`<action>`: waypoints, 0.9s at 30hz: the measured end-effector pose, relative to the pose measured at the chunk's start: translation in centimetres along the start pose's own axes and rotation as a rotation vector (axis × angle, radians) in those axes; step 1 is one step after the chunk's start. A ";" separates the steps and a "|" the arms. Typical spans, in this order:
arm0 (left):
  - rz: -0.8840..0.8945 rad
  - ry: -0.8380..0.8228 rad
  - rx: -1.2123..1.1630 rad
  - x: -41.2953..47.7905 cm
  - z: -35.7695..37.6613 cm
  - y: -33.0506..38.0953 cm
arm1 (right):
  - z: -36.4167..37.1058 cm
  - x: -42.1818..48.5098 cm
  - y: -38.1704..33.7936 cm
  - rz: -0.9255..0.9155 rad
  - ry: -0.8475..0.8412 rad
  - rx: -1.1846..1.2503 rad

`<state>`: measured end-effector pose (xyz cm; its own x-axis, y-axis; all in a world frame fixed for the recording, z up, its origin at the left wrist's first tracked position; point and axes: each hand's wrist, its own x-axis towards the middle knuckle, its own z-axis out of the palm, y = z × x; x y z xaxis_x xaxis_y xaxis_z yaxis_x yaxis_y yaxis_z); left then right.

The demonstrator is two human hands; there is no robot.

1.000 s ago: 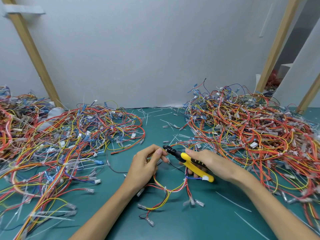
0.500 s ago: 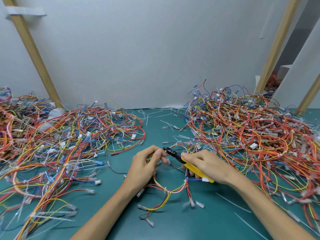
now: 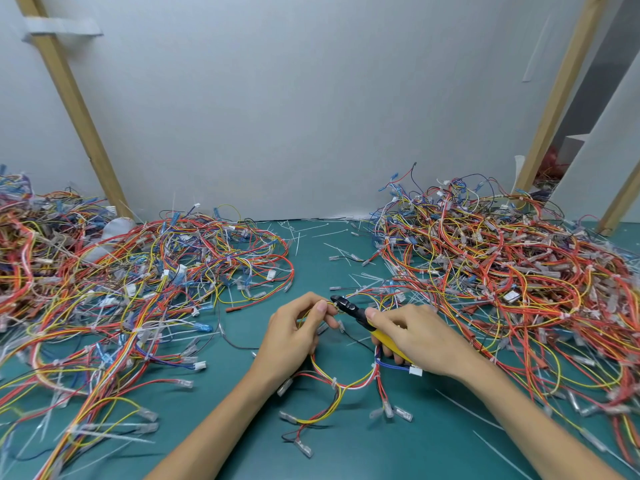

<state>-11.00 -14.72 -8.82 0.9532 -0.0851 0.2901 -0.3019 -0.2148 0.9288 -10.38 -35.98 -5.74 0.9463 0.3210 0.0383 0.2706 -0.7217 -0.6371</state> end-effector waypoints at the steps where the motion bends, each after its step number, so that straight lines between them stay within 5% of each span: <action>1: 0.003 0.000 0.003 0.0 0.0 0.0 | 0.0 0.0 0.0 -0.001 0.002 0.001; 27: -0.013 0.009 -0.003 0.1 0.0 -0.1 | 0.0 -0.2 -0.6 -0.047 0.031 -0.056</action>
<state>-10.89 -14.71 -8.92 0.9572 -0.0734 0.2801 -0.2894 -0.2134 0.9331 -10.75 -35.65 -5.34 0.9371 0.3370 0.0911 0.3234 -0.7400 -0.5897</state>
